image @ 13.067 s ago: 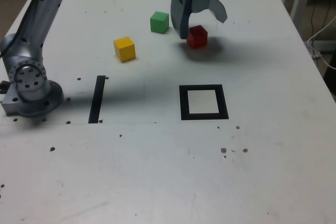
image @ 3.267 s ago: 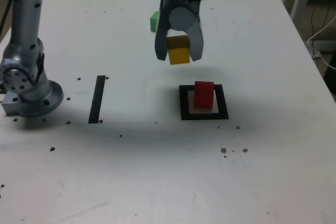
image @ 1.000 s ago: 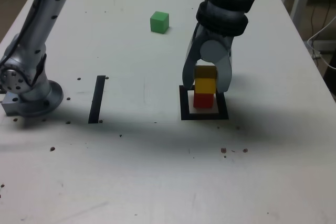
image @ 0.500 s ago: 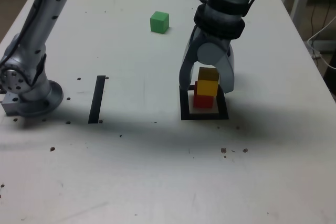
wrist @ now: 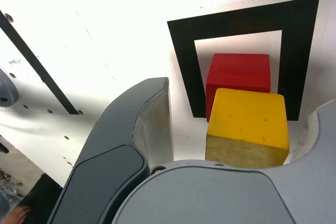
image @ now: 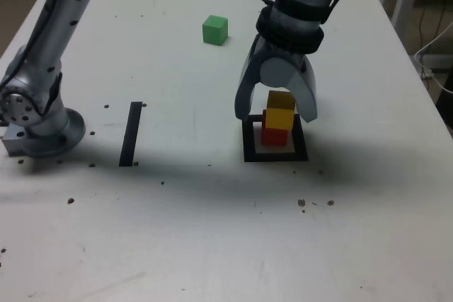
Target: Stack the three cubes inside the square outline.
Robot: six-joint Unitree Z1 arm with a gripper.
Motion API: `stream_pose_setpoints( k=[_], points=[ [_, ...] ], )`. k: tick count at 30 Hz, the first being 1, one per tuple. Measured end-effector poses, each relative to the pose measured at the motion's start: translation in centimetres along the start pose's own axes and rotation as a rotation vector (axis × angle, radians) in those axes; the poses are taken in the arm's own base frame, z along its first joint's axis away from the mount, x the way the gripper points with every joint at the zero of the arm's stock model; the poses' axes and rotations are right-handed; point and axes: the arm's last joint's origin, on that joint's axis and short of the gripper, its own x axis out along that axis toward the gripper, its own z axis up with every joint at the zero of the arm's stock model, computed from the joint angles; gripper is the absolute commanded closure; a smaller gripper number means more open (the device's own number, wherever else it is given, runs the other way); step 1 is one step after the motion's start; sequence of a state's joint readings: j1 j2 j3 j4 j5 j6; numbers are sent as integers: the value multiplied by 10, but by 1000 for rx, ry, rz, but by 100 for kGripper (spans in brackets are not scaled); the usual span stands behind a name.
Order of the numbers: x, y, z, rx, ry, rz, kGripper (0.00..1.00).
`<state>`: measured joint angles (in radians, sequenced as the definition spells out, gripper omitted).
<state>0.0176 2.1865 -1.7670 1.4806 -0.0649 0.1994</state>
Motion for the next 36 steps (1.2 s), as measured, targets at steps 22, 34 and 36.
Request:
stream_pose_setpoints(
  k=[22,34,36],
  points=[
    [-34,52,-75,-166,-68,61,1],
    [-35,114,-128,-343,-75,47,1],
    [-31,126,-136,-346,-71,46,1]
  ],
)
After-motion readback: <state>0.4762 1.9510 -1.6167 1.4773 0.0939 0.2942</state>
